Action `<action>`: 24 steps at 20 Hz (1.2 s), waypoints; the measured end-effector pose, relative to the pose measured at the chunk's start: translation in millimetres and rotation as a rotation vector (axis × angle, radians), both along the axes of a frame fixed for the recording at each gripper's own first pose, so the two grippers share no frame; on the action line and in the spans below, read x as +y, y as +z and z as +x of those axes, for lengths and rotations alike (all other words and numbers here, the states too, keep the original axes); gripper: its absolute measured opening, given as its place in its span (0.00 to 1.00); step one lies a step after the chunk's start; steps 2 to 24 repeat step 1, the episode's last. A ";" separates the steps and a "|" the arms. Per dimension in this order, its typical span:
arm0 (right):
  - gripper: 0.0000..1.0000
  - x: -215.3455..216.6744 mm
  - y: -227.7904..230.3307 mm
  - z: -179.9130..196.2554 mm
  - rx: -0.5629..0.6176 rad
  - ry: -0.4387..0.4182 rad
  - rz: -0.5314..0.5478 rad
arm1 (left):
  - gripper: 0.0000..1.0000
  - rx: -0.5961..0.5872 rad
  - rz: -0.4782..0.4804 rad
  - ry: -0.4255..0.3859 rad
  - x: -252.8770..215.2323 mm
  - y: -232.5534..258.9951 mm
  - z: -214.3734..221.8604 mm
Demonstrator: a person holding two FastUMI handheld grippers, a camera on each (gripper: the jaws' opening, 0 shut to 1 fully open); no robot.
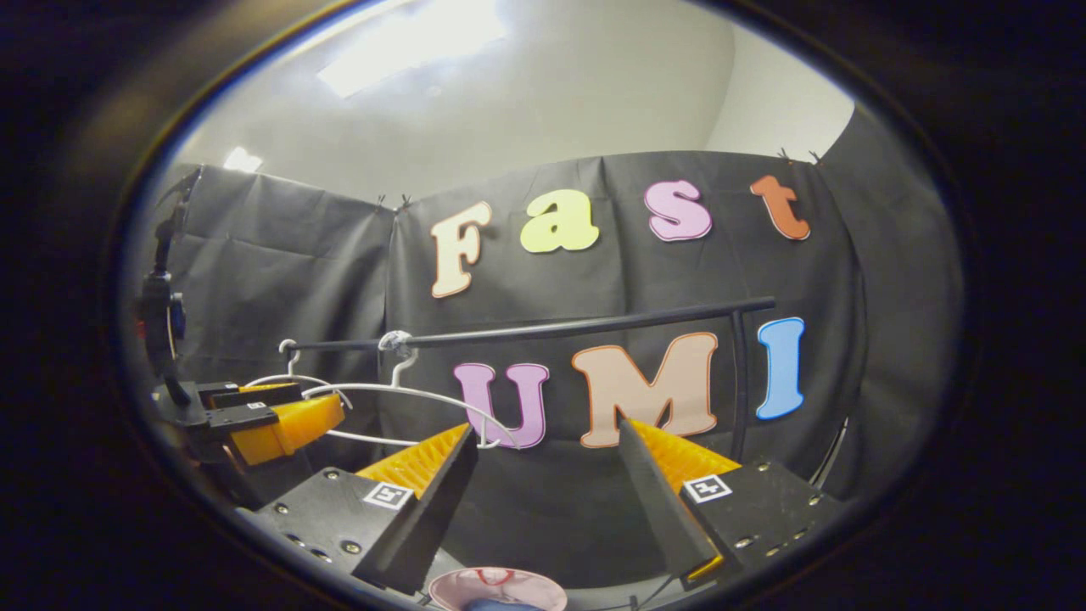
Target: Grasp the clothes on the hanger with both hands and then place them into the laundry hamper below.
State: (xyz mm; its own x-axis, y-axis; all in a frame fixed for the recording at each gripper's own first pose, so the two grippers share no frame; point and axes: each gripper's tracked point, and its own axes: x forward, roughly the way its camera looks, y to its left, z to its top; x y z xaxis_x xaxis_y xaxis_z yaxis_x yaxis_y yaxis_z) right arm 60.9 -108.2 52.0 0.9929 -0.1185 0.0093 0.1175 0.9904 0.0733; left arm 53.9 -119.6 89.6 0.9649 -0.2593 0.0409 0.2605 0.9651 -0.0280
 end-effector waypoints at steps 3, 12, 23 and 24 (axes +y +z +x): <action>0.99 -1.5 -1.2 -1.0 0.003 -0.004 -0.004 | 0.94 -0.001 0.000 0.001 -1.2 0.3 -0.9; 0.99 -1.5 -1.2 -1.0 0.003 -0.004 -0.004 | 0.94 -0.001 0.000 0.001 -1.2 0.3 -0.9; 0.99 -1.5 -1.2 -1.0 0.003 -0.004 -0.004 | 0.94 -0.001 0.000 0.001 -1.2 0.3 -0.9; 0.99 -1.5 -1.2 -1.0 0.003 -0.004 -0.004 | 0.94 -0.001 0.000 0.001 -1.2 0.3 -0.9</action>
